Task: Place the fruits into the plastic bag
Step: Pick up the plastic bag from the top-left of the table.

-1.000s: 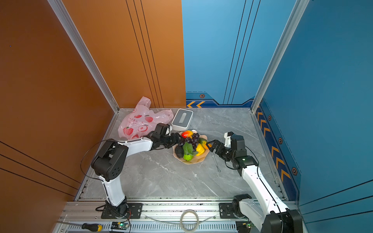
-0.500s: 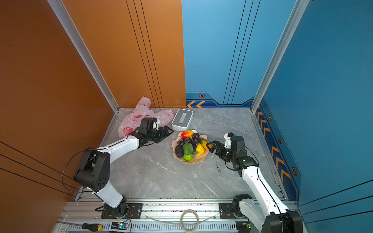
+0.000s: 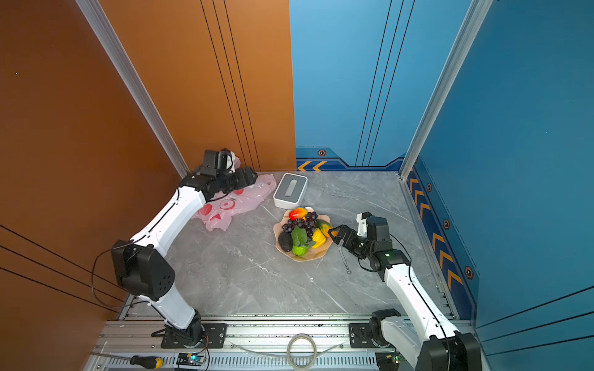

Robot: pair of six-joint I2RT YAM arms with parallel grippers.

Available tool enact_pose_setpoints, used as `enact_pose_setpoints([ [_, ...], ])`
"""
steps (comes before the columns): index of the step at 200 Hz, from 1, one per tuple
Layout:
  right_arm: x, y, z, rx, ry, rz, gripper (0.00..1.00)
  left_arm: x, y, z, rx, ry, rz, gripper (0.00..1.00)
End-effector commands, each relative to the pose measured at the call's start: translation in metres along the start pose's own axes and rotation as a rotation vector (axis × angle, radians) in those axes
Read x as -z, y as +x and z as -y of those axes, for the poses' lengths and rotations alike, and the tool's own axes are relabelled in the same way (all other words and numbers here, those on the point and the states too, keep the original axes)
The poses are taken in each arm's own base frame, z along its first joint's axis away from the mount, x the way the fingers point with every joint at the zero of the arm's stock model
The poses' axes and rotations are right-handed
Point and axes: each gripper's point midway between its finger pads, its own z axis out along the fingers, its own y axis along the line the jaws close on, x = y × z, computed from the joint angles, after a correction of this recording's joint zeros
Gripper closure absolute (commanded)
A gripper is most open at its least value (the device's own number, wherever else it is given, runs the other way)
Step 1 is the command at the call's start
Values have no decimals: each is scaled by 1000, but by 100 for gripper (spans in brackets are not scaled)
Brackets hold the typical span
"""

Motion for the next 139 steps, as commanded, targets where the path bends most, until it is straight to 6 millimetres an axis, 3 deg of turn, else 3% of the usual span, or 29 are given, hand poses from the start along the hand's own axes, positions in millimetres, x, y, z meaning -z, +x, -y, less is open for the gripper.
enact_pose_setpoints([
  [1, -7, 3, 3, 1, -3, -2, 0, -25, 29, -25, -240, -222, -164, 9],
  [21, -11, 2, 2, -5, -13, -6, 0, -51, 29, -16, -344, -260, -178, 7],
  [80, -16, 12, 4, 5, 0, -54, 0, -120, 21, -7, -396, -274, -160, 7],
  [139, -23, 30, 22, -4, 36, -103, 0, -161, 18, -29, -392, -314, -152, 3],
])
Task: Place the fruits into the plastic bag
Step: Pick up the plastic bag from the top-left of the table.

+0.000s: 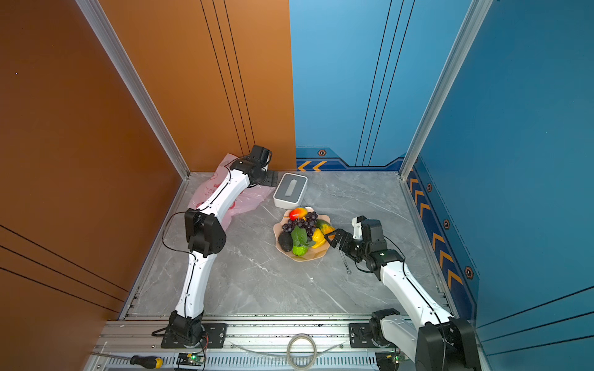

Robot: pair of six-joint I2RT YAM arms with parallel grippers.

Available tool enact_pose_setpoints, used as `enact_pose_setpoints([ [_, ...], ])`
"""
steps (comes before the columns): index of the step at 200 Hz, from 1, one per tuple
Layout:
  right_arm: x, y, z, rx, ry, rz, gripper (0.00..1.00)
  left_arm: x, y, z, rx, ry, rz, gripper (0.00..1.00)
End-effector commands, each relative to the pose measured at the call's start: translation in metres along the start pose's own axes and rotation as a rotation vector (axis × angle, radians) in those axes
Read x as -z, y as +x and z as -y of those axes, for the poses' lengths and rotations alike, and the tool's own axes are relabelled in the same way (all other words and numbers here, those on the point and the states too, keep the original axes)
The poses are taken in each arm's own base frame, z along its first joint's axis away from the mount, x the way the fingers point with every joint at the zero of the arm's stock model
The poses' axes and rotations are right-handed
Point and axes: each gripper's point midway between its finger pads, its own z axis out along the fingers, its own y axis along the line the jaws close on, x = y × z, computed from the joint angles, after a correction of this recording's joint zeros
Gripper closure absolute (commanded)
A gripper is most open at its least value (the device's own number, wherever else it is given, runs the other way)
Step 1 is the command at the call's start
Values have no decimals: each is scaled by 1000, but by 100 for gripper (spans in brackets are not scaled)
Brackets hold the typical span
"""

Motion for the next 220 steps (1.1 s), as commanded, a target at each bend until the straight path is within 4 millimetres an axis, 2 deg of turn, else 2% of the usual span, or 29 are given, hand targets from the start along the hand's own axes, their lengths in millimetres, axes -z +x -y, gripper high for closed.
enact_pose_setpoints([
  [1, -5, 10, 6, 13, 11, -35, 0, -11, -2, -15, -14, -46, -3, 3],
  [45, -4, 8, -4, 27, 11, -46, 0, -47, 12, -23, -7, -62, -43, 2],
  [94, -3, 9, -19, 61, 9, -45, 0, -64, 22, -28, 2, -57, -71, 13],
  [100, -3, 9, -20, 63, 9, -44, 0, -66, 24, -28, 3, -57, -75, 19],
  [128, -3, 10, -23, 66, 9, -43, 0, -73, 32, -29, 7, -53, -97, 30],
  [146, -3, 9, -25, 67, 6, -40, 0, -76, 36, -29, 13, -51, -108, 47],
  [162, -3, 9, -27, 70, 5, -39, 0, -76, 39, -29, 17, -47, -119, 57],
  [186, 0, 7, -31, 74, -1, -34, 0, -73, 42, -29, 14, -44, -129, 69],
  [220, 4, 7, -33, 86, 1, -20, 0, -61, 40, -30, 14, -38, -127, 94],
])
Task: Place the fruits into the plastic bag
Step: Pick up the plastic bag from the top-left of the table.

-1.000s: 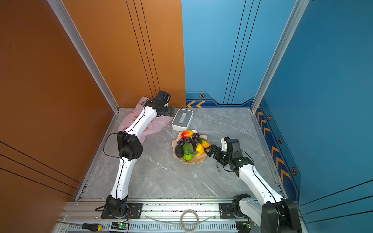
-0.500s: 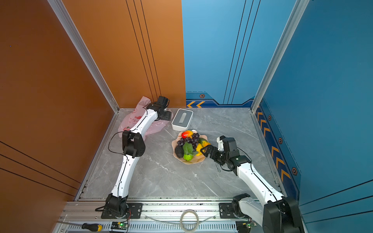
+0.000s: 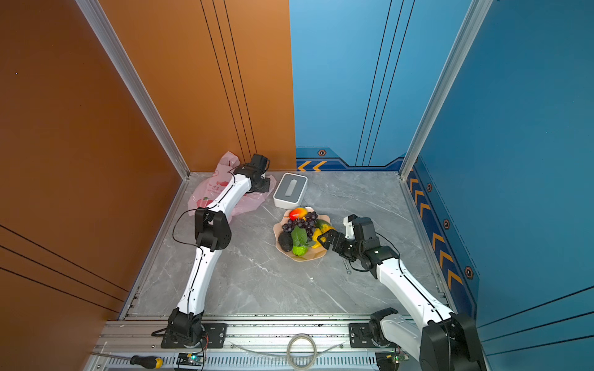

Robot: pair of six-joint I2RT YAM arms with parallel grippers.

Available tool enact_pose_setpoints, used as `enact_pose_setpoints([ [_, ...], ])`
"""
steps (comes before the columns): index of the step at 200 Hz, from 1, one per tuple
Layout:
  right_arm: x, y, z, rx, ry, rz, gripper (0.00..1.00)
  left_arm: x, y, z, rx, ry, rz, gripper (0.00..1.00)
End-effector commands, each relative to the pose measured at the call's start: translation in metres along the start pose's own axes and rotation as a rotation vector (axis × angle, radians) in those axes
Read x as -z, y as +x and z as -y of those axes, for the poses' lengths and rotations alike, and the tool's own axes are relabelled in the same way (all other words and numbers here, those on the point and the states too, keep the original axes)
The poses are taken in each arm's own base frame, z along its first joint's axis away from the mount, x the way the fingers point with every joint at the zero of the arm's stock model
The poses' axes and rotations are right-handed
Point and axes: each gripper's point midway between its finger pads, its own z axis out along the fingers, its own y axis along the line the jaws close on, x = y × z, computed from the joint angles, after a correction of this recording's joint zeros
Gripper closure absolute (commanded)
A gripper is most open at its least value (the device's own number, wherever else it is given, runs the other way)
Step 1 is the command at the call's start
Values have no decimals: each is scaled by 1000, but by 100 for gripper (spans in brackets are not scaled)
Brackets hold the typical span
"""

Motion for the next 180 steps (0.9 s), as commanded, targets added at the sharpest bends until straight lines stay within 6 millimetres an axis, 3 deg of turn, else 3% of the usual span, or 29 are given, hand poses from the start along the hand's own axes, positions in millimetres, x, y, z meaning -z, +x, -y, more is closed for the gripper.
enact_pose_setpoints([
  [1, 8, -5, -4, 11, 17, 30, 0, 18, -4, -5, 13, 16, 5, 94],
  [17, 10, -5, -6, 13, 12, 34, 0, 24, -5, -5, 12, 23, 7, 100],
  [51, 16, -6, -9, 20, 5, 52, 0, 45, -6, -5, 6, 33, 13, 100],
  [76, 20, -8, -12, 23, -4, 66, 0, 71, -12, -3, 2, 64, 37, 100],
  [135, 26, -11, -22, 27, -36, 94, 0, 163, -23, -2, -55, 104, 142, 100],
  [180, 34, -18, -36, 54, -59, 114, 0, 242, -13, 23, -190, 164, 233, 100],
])
